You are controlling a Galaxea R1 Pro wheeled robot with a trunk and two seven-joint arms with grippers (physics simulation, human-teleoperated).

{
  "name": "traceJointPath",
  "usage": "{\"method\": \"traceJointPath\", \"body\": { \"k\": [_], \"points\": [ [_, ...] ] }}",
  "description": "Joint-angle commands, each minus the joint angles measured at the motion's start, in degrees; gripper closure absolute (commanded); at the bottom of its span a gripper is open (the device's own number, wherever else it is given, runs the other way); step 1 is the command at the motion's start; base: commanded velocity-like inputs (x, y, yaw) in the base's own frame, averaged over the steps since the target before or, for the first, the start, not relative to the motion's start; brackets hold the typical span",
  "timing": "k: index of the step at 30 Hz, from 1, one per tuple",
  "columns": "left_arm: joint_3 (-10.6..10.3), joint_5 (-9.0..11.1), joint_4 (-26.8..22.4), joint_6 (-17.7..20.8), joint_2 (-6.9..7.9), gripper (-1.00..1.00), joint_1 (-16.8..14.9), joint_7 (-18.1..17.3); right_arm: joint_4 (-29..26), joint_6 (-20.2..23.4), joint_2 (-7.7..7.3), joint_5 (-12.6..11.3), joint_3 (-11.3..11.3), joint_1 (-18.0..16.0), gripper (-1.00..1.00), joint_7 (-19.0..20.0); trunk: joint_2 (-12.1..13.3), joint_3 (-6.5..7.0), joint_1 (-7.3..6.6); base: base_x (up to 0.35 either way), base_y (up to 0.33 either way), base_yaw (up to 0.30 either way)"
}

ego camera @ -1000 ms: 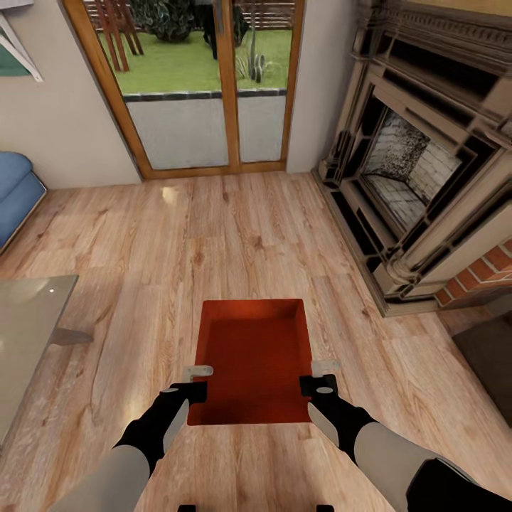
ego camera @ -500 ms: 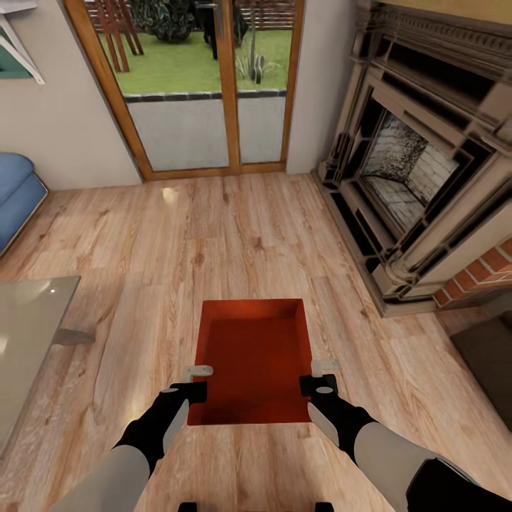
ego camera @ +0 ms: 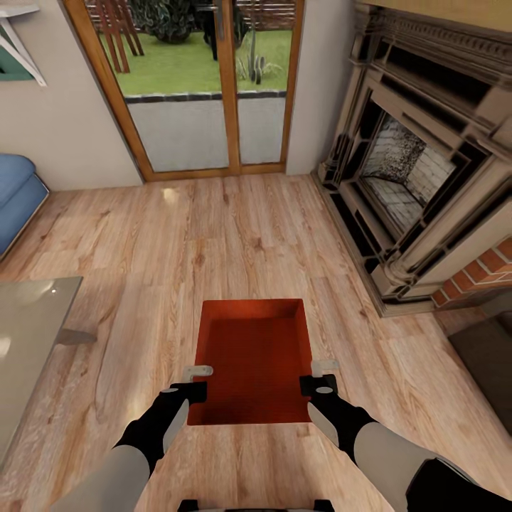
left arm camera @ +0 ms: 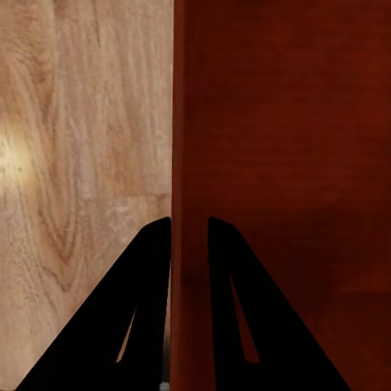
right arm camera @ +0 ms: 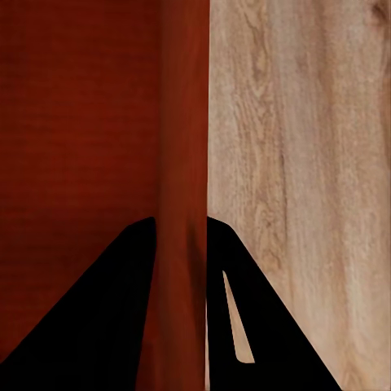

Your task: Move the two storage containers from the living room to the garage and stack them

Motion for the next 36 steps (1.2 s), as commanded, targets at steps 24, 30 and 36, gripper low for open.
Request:
{"method": "traceJointPath", "body": {
  "k": [24, 30, 36],
  "points": [
    [-0.17, -0.80, -0.27, 0.26, 0.17, 1.00, 0.00, 0.76, -0.02, 0.40, 0.23, -0.58, -0.03, -0.07, 1.00, -0.75, 9.58, 6.15, -5.26, 0.000, 0.000, 0.000],
    [-0.17, -0.80, -0.28, 0.24, 0.17, 1.00, 0.00, 0.76, -0.03, 0.40, 0.23, -0.58, -0.09, -0.07, 1.00, -0.74, 11.99, 7.77, -6.58, 0.000, 0.000, 0.000],
    [-0.17, -0.80, -0.28, 0.25, 0.17, 1.00, 0.00, 0.76, -0.02, 0.40, 0.28, -0.58, -0.11, -0.07, 1.00, -0.75, 14.40, 9.39, -7.90, 0.000, 0.000, 0.000]
  ]
}}
